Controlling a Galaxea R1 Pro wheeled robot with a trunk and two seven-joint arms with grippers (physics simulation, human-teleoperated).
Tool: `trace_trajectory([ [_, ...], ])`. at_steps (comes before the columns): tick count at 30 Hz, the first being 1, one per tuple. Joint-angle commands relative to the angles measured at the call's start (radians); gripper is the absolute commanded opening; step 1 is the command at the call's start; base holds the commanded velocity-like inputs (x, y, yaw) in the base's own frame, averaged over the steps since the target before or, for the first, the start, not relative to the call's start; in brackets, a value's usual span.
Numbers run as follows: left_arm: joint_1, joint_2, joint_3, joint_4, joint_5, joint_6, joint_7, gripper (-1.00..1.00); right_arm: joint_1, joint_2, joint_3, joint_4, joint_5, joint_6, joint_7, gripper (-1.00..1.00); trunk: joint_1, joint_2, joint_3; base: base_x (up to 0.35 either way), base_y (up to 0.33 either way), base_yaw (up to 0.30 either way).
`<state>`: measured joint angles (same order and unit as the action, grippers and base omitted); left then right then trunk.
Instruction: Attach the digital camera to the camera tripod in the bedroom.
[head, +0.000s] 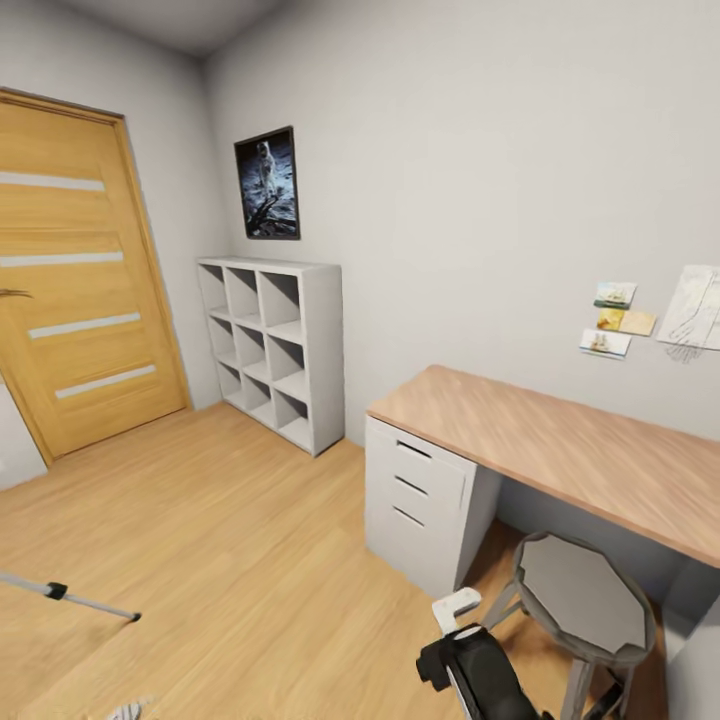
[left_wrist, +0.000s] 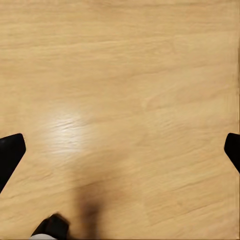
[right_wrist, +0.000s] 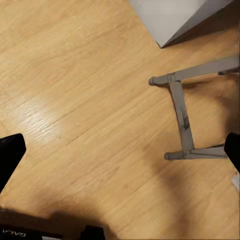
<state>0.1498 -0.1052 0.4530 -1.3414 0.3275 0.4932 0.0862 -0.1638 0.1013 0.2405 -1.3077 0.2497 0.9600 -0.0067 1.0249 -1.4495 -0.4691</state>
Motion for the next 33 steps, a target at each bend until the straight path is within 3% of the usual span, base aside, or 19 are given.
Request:
trace_trajectory([
  [1, 0.001, -0.001, 0.000, -0.003, 0.012, 0.005, 0.007, 1.00, -0.001, 0.000, 0.002, -0.003, 0.002, 0.006, -0.001, 1.00, 0.000, -0.001, -0.001, 0.000, 0.000, 0.282],
  [5, 0.072, -0.012, 0.001, -0.125, 0.111, 0.028, 0.040, 1.00, 0.000, 0.015, 0.039, -0.172, -0.023, 0.085, 0.000, 1.00, 0.000, -0.001, -0.001, 0.000, 0.000, 0.283],
  [8, 0.106, -0.016, 0.001, -0.176, 0.165, 0.035, 0.069, 1.00, 0.000, 0.022, 0.081, -0.236, -0.037, 0.087, 0.000, 1.00, 0.000, -0.001, -0.001, 0.000, 0.000, 0.283],
  [9, 0.124, -0.019, 0.000, -0.202, 0.204, 0.038, 0.112, 1.00, 0.000, 0.024, 0.139, -0.268, -0.048, 0.087, 0.001, 1.00, 0.000, -0.001, -0.001, 0.000, 0.000, 0.279],
  [12, 0.133, -0.023, 0.000, -0.217, 0.245, 0.038, 0.170, 1.00, 0.000, 0.023, 0.206, -0.284, -0.058, 0.087, 0.002, 1.00, 0.000, -0.001, -0.003, 0.000, 0.000, 0.275],
  [13, 0.133, -0.023, 0.000, -0.217, 0.245, 0.038, 0.170, 1.00, 0.000, 0.023, 0.206, -0.284, -0.058, 0.087, 0.002, 1.00, 0.000, -0.001, -0.003, 0.000, 0.000, 0.274],
  [15, 0.137, -0.025, 0.000, -0.226, 0.278, 0.033, 0.212, 1.00, 0.000, 0.022, 0.238, -0.290, -0.064, 0.087, 0.002, 1.00, 0.000, -0.001, -0.005, 0.000, 0.000, 0.272],
  [16, 0.139, -0.027, 0.001, -0.233, 0.315, 0.028, 0.256, 1.00, 0.000, 0.022, 0.260, -0.294, -0.072, 0.087, 0.002, 1.00, 0.000, -0.001, -0.005, 0.000, 0.000, 0.271],
  [18, 0.140, -0.027, 0.002, -0.236, 0.335, 0.026, 0.281, 1.00, 0.000, 0.022, 0.268, -0.296, -0.077, 0.087, 0.002, 1.00, 0.000, -0.001, -0.006, 0.000, 0.000, 0.272],
  [19, 0.141, -0.027, 0.003, -0.238, 0.357, 0.024, 0.307, 1.00, 0.000, 0.022, 0.275, -0.297, -0.082, 0.087, 0.002, 1.00, 0.000, -0.001, -0.007, 0.000, 0.000, 0.274],
  [20, 0.141, -0.026, 0.004, -0.241, 0.403, 0.017, 0.364, 1.00, 0.000, 0.022, 0.286, -0.298, -0.093, 0.087, 0.002, 1.00, 0.000, -0.001, -0.007, 0.000, 0.000, 0.279],
  [21, 0.141, -0.026, 0.004, -0.241, 0.403, 0.017, 0.364, 1.00, 0.000, 0.022, 0.286, -0.298, -0.093, 0.087, 0.002, 1.00, 0.000, -0.001, -0.007, 0.000, 0.000, 0.279],
  [23, 0.141, -0.026, 0.005, -0.246, 0.442, 0.001, 0.426, 1.00, 0.000, 0.022, 0.293, -0.300, -0.102, 0.087, 0.002, 1.00, 0.000, -0.001, -0.007, 0.000, 0.000, 0.281],
  [24, 0.141, -0.026, 0.005, -0.246, 0.442, 0.001, 0.426, 1.00, 0.000, 0.022, 0.293, -0.300, -0.102, 0.087, 0.002, 1.00, 0.000, -0.001, -0.008, 0.000, 0.000, 0.281],
  [27, 0.141, -0.026, 0.005, -0.256, 0.481, -0.041, 0.520, 1.00, 0.000, 0.020, 0.300, -0.301, -0.114, 0.087, 0.002, 1.00, 0.000, -0.001, -0.008, 0.000, 0.000, 0.283],
  [29, 0.141, -0.026, 0.004, -0.258, 0.489, -0.055, 0.550, 1.00, 0.000, 0.020, 0.301, -0.301, -0.118, 0.087, 0.002, 1.00, 0.000, -0.001, -0.008, 0.000, 0.000, 0.284],
  [30, 0.137, -0.025, 0.005, -0.261, 0.503, -0.076, 0.605, 1.00, 0.000, 0.020, 0.304, -0.302, -0.128, 0.087, 0.003, 1.00, 0.000, -0.001, -0.008, 0.000, 0.000, 0.285],
  [33, 0.130, -0.023, 0.006, -0.263, 0.520, -0.089, 0.655, 1.00, 0.000, 0.020, 0.308, -0.302, -0.138, 0.087, 0.002, 1.00, 0.000, -0.001, -0.008, 0.000, 0.000, 0.285],
])
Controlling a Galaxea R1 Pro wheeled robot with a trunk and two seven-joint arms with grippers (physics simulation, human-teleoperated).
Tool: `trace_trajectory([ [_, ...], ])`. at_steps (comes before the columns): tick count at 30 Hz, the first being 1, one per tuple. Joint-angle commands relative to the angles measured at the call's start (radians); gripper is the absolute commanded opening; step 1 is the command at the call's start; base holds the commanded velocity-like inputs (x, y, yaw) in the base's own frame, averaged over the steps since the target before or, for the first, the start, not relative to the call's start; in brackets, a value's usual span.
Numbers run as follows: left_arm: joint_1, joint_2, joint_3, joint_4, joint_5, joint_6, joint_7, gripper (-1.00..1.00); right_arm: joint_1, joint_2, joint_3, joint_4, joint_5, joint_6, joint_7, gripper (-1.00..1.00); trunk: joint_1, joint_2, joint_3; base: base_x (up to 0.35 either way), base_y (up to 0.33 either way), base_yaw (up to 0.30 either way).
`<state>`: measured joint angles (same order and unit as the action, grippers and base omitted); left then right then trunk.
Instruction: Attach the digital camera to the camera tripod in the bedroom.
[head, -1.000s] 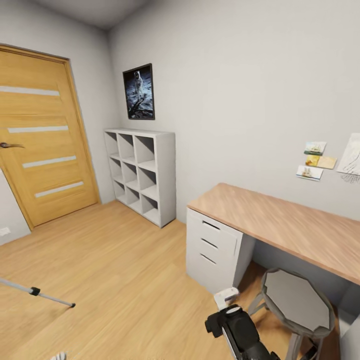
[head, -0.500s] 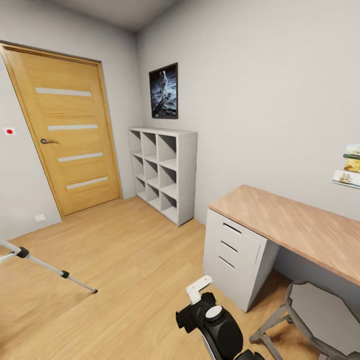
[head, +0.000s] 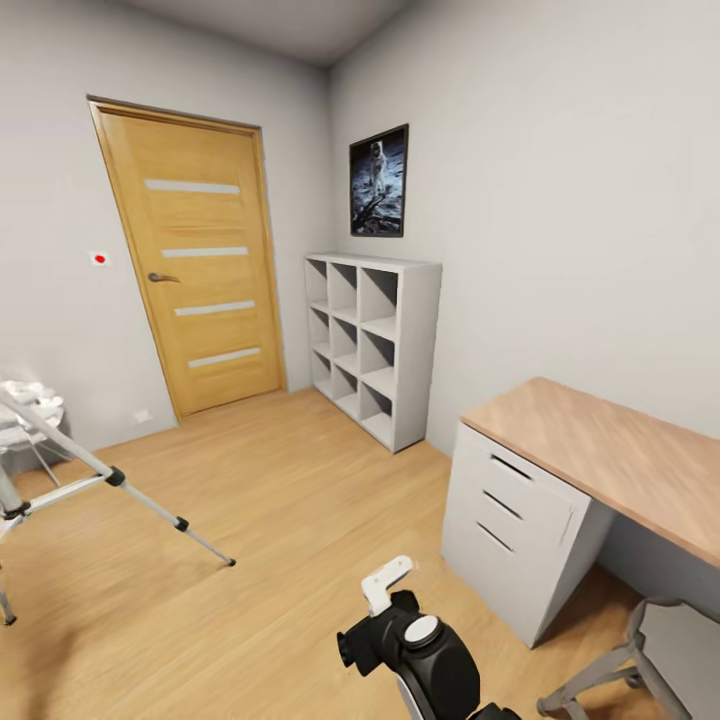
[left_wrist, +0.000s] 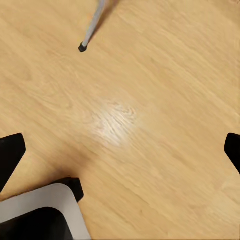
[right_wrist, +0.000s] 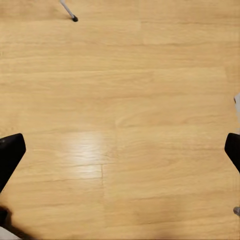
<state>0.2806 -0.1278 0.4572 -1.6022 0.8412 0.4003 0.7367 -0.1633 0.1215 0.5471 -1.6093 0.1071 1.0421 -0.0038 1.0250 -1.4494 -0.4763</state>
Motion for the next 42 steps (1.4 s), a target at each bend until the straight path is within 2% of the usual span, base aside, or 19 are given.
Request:
trace_trajectory([
  [1, 0.000, -0.001, 0.001, -0.002, 0.006, 0.004, 0.005, 1.00, -0.001, 0.000, 0.002, -0.001, 0.005, 0.005, 0.000, 1.00, 0.000, -0.001, -0.001, 0.000, 0.000, 0.286],
  [4, -0.020, 0.006, 0.026, -0.004, 0.048, -0.008, 0.072, 1.00, -0.001, 0.000, 0.016, -0.001, -0.005, 0.005, 0.000, 1.00, 0.000, -0.001, -0.001, 0.000, 0.000, 0.286],
  [8, -0.058, 0.017, 0.109, -0.005, 0.095, -0.013, 0.122, 1.00, -0.001, -0.002, 0.030, -0.001, -0.013, 0.005, 0.000, 1.00, 0.015, -0.029, -0.014, 0.000, 0.000, 0.286],
  [9, -0.058, 0.017, 0.109, -0.005, 0.095, -0.013, 0.122, 1.00, -0.001, -0.002, 0.030, -0.001, -0.013, 0.005, 0.000, 1.00, 0.019, -0.036, -0.017, 0.000, 0.000, 0.286],
  [14, -0.100, 0.044, 0.233, -0.005, 0.124, -0.011, 0.146, 1.00, -0.002, -0.002, 0.034, -0.001, -0.017, 0.005, 0.000, 1.00, 0.038, -0.071, -0.032, 0.000, 0.000, 0.286],
  [15, -0.128, 0.061, 0.288, -0.005, 0.137, 0.002, 0.153, 1.00, -0.008, 0.001, 0.033, -0.001, -0.018, 0.005, -0.001, 1.00, 0.042, -0.078, -0.036, 0.000, 0.000, 0.286],
  [17, -0.142, 0.068, 0.309, -0.005, 0.143, 0.009, 0.156, 1.00, -0.012, 0.003, 0.032, -0.001, -0.019, 0.005, -0.001, 1.00, 0.050, -0.092, -0.043, 0.000, 0.000, 0.286],
  [21, -0.155, 0.074, 0.333, -0.004, 0.150, 0.016, 0.158, 1.00, -0.021, 0.005, 0.032, -0.001, -0.019, 0.005, -0.001, 1.00, 0.065, -0.120, -0.056, 0.000, 0.000, 0.286],
  [26, -0.158, 0.076, 0.335, -0.001, 0.146, 0.017, 0.157, 1.00, -0.023, 0.004, 0.032, -0.001, -0.018, 0.005, 0.000, 1.00, 0.084, -0.155, -0.072, 0.000, 0.000, 0.287],
  [30, -0.159, 0.078, 0.322, 0.002, 0.143, 0.020, 0.154, 1.00, -0.024, 0.003, 0.032, -0.001, -0.018, 0.005, 0.000, 1.00, 0.100, -0.183, -0.085, 0.000, 0.000, 0.289],
  [33, -0.159, 0.081, 0.294, 0.012, 0.140, 0.018, 0.155, 1.00, -0.028, 0.004, 0.029, -0.001, -0.018, 0.005, 0.000, 1.00, 0.111, -0.204, -0.094, 0.000, 0.000, 0.291],
  [37, -0.161, 0.087, 0.290, 0.039, 0.138, 0.016, 0.155, 1.00, -0.030, 0.004, 0.029, -0.001, -0.018, 0.005, 0.000, 1.00, 0.127, -0.232, -0.107, 0.000, 0.000, 0.291],
  [38, -0.174, 0.105, 0.287, 0.070, 0.139, 0.015, 0.153, 1.00, -0.031, 0.005, 0.028, -0.002, -0.018, 0.005, 0.006, 1.00, 0.130, -0.239, -0.110, 0.000, 0.000, 0.292],
  [39, -0.174, 0.105, 0.287, 0.070, 0.139, 0.015, 0.153, 1.00, -0.031, 0.005, 0.028, -0.002, -0.018, 0.005, 0.006, 1.00, 0.134, -0.246, -0.113, 0.000, 0.000, 0.292],
  [42, -0.214, 0.141, 0.286, 0.116, 0.143, 0.018, 0.152, 1.00, -0.036, 0.005, 0.027, -0.003, -0.019, 0.005, 0.034, 1.00, 0.146, -0.267, -0.123, 0.000, 0.000, 0.292],
])
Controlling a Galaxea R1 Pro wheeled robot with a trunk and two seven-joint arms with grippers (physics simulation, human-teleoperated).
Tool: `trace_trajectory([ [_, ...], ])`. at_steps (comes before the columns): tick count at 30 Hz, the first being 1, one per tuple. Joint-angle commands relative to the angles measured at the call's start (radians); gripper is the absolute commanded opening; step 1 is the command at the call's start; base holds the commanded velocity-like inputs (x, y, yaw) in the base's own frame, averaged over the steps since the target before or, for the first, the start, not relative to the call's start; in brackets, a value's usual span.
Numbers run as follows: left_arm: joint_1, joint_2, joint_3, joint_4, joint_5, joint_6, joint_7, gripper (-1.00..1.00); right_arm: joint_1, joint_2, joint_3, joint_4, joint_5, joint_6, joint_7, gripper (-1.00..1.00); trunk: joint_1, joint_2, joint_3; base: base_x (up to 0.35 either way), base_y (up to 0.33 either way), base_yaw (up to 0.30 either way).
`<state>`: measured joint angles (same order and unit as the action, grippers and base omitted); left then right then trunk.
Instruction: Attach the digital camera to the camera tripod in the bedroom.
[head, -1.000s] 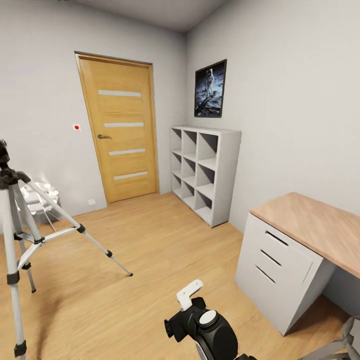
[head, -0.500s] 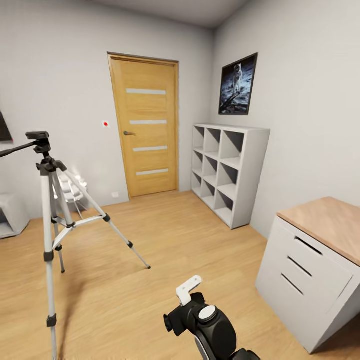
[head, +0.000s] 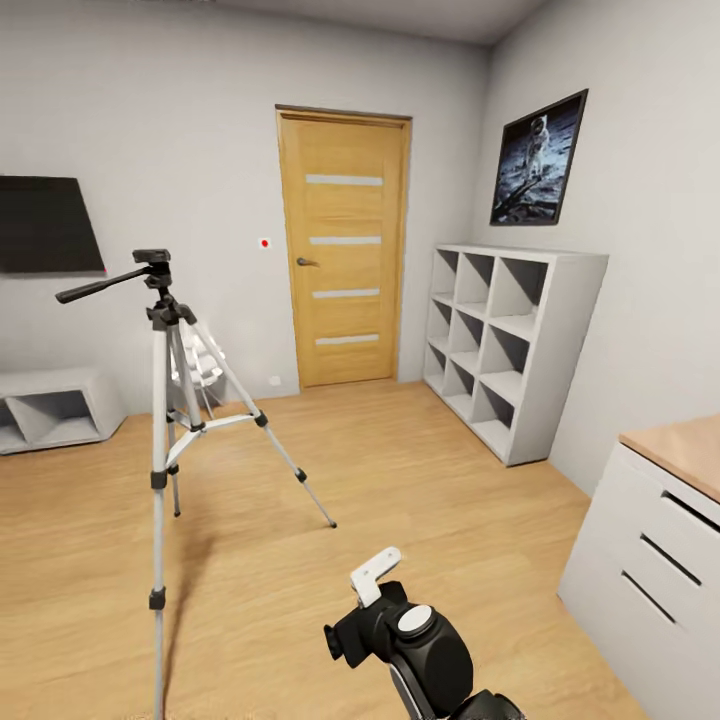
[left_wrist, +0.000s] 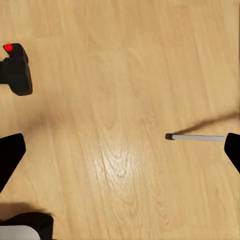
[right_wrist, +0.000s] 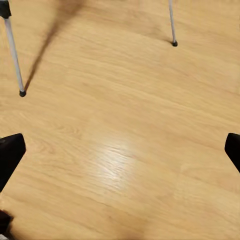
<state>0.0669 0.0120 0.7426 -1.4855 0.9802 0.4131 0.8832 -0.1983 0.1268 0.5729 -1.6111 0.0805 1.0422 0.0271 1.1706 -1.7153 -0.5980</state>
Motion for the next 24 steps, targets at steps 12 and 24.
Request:
trace_trajectory([
  [12, -0.131, 0.056, -0.083, 0.116, -0.010, 0.003, -0.002, 1.00, -0.176, 0.005, -0.166, 0.103, -0.002, 0.005, 0.196, 1.00, 0.046, -0.085, -0.039, 0.000, 0.000, 0.292],
  [24, -0.136, 0.061, -0.107, 0.261, -0.113, 0.000, -0.155, 1.00, -0.199, 0.001, -0.184, 0.163, -0.005, 0.005, 0.207, 1.00, 0.092, -0.169, -0.084, 0.000, 0.000, 0.262],
])
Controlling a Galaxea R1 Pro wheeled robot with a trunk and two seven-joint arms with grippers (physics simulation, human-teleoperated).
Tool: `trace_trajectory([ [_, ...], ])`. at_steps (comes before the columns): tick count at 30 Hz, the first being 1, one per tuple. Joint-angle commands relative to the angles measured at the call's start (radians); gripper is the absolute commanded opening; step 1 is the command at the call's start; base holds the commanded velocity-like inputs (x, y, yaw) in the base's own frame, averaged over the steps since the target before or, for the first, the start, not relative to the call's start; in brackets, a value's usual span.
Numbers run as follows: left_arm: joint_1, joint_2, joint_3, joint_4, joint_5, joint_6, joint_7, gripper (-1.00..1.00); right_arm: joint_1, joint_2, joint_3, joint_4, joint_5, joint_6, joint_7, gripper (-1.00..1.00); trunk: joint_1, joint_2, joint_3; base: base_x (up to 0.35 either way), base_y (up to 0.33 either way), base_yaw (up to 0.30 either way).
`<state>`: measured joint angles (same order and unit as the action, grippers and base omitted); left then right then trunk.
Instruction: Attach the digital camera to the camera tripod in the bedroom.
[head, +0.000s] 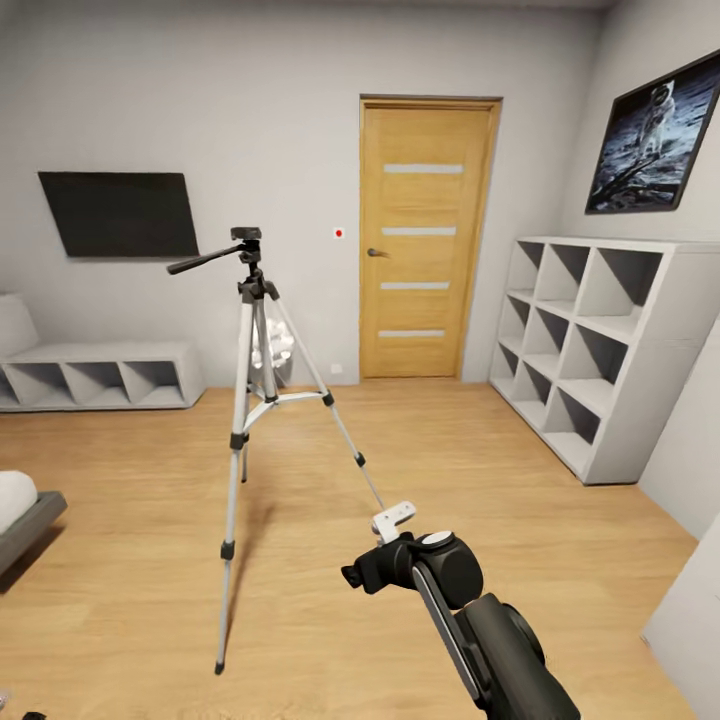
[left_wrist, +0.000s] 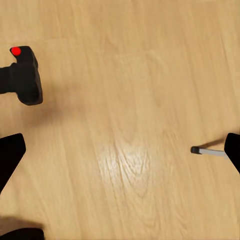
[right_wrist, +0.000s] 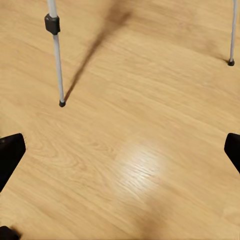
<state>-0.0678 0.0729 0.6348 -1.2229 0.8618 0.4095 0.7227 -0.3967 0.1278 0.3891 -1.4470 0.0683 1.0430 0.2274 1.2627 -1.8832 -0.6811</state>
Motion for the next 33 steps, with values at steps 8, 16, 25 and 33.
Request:
trace_trajectory([
  [8, -0.001, 0.000, 0.000, 0.021, -0.003, 0.003, -0.039, 1.00, 0.000, -0.002, 0.002, -0.006, 0.006, 0.004, 0.009, 1.00, 0.031, -0.057, -0.033, 0.000, 0.000, 0.244],
  [16, -0.001, 0.000, 0.003, 0.024, 0.003, 0.004, -0.046, 1.00, 0.009, -0.009, 0.003, -0.088, 0.004, 0.004, 0.012, 1.00, 0.061, -0.113, -0.066, 0.000, 0.000, 0.242],
  [25, 0.003, -0.064, 0.011, -0.095, 0.002, 0.007, -0.021, 1.00, 0.020, -0.012, 0.010, -0.146, 0.004, 0.004, 0.015, 1.00, 0.096, -0.176, -0.102, 0.000, 0.000, 0.242],
  [33, 0.003, -0.084, 0.014, -0.103, 0.002, 0.006, -0.004, 1.00, 0.032, -0.014, 0.013, -0.162, 0.005, 0.004, 0.048, 1.00, 0.127, -0.232, -0.134, 0.000, 0.000, 0.242],
])
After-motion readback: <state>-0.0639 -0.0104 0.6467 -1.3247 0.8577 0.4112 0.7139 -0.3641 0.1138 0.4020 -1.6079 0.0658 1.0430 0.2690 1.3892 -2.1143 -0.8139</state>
